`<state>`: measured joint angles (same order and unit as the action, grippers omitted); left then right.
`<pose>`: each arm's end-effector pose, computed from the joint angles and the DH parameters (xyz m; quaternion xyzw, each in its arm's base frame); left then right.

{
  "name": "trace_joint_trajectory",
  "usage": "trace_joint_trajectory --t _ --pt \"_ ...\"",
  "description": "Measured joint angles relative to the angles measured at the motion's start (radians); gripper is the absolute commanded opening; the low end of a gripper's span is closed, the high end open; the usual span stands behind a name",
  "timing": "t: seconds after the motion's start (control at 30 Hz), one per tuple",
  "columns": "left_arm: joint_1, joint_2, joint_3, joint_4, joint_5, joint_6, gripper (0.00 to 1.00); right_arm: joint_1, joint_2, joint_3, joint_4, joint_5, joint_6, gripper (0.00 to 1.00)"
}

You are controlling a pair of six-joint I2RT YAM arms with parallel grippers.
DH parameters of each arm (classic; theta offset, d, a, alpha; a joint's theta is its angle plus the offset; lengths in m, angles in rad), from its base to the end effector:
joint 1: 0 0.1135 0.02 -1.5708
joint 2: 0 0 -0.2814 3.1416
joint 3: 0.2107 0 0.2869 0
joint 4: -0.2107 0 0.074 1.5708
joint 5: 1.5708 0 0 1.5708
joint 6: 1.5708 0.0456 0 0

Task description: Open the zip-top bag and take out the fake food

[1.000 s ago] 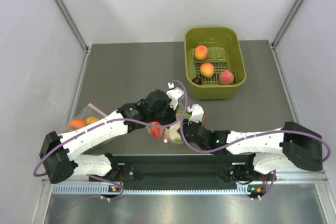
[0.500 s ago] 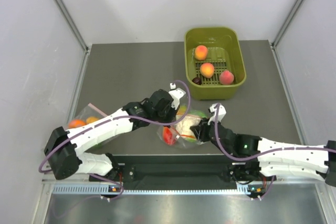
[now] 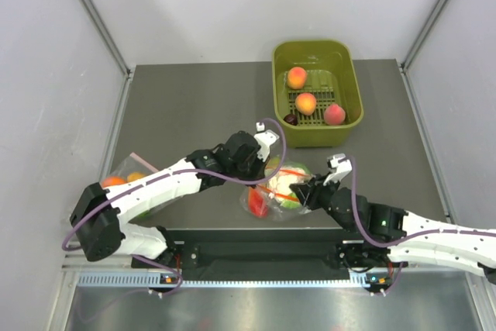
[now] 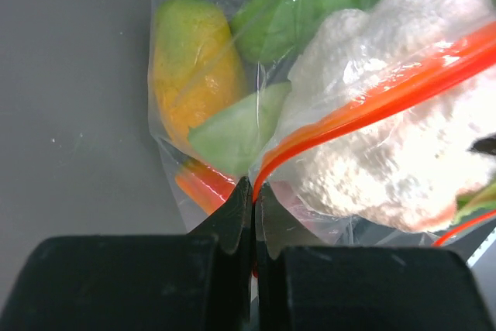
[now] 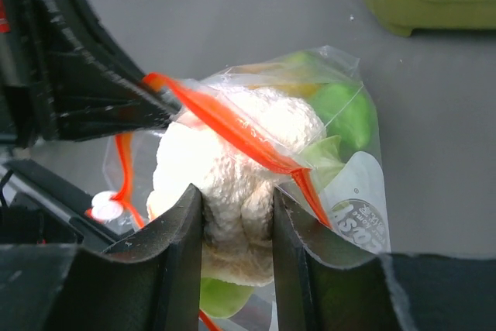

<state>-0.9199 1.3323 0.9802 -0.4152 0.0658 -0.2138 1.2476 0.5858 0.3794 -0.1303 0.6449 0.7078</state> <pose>0.1937 -0.2592 0.2635 0.3301 0.8587 -0.2354 0.3134 0.0821 0.1588 0.2338 -0.0295 0.7944 0.3106 0.5211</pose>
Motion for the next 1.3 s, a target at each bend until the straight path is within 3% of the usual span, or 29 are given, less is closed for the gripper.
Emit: trace_joint_trajectory --t 0.23,0.57,0.73,0.93,1.17,1.3 --pt "-0.006 0.041 0.013 -0.002 -0.006 -0.007 0.00 0.000 -0.090 -0.015 0.020 -0.125 -0.128 0.00" --pt "-0.026 0.047 0.037 0.009 0.017 -0.034 0.00 -0.001 -0.309 -0.064 0.008 -0.191 -0.228 0.00" --pt "-0.026 0.047 0.041 0.009 0.026 -0.041 0.00 -0.002 -0.327 -0.063 0.002 -0.218 -0.256 0.00" --pt "0.003 0.042 0.020 -0.011 0.008 -0.006 0.00 0.000 -0.246 0.022 0.042 -0.252 -0.256 0.00" --pt "0.003 0.047 0.014 -0.012 0.051 0.003 0.00 0.000 0.036 0.068 0.053 -0.241 -0.251 0.00" --pt "0.003 0.074 0.014 -0.013 0.077 0.003 0.00 0.001 0.106 0.080 0.030 -0.256 -0.235 0.01"
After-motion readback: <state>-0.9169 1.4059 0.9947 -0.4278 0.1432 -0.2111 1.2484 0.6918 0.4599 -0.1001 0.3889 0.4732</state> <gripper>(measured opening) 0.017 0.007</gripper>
